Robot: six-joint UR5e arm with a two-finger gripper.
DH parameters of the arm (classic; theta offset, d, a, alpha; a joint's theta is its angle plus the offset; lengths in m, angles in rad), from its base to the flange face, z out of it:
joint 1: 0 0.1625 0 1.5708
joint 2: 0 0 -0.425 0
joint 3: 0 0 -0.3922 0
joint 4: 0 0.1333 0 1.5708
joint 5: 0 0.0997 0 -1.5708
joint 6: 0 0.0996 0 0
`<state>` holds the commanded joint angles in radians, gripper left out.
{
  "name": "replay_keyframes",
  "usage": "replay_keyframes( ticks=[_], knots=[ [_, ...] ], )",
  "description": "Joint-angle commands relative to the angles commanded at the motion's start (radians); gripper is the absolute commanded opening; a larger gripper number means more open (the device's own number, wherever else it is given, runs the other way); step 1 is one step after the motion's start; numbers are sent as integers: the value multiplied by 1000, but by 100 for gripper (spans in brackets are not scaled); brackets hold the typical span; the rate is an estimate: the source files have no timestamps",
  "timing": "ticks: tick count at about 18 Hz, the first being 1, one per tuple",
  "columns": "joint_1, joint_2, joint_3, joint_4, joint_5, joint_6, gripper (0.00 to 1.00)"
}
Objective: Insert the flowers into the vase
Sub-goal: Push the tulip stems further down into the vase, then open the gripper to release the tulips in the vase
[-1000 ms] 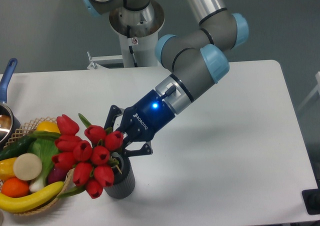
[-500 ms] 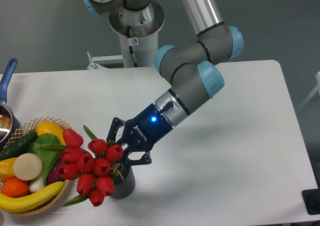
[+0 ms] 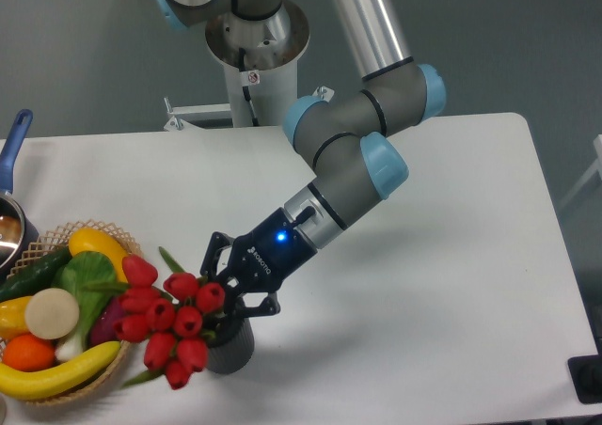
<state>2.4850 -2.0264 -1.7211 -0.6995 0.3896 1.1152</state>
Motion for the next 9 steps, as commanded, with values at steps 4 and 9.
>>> replay_keyframes(
  ticks=[4, 9],
  knots=[
    [5, 2, -11, -2, 2, -2, 92],
    [32, 18, -31, 0, 0, 0, 100]
  ],
)
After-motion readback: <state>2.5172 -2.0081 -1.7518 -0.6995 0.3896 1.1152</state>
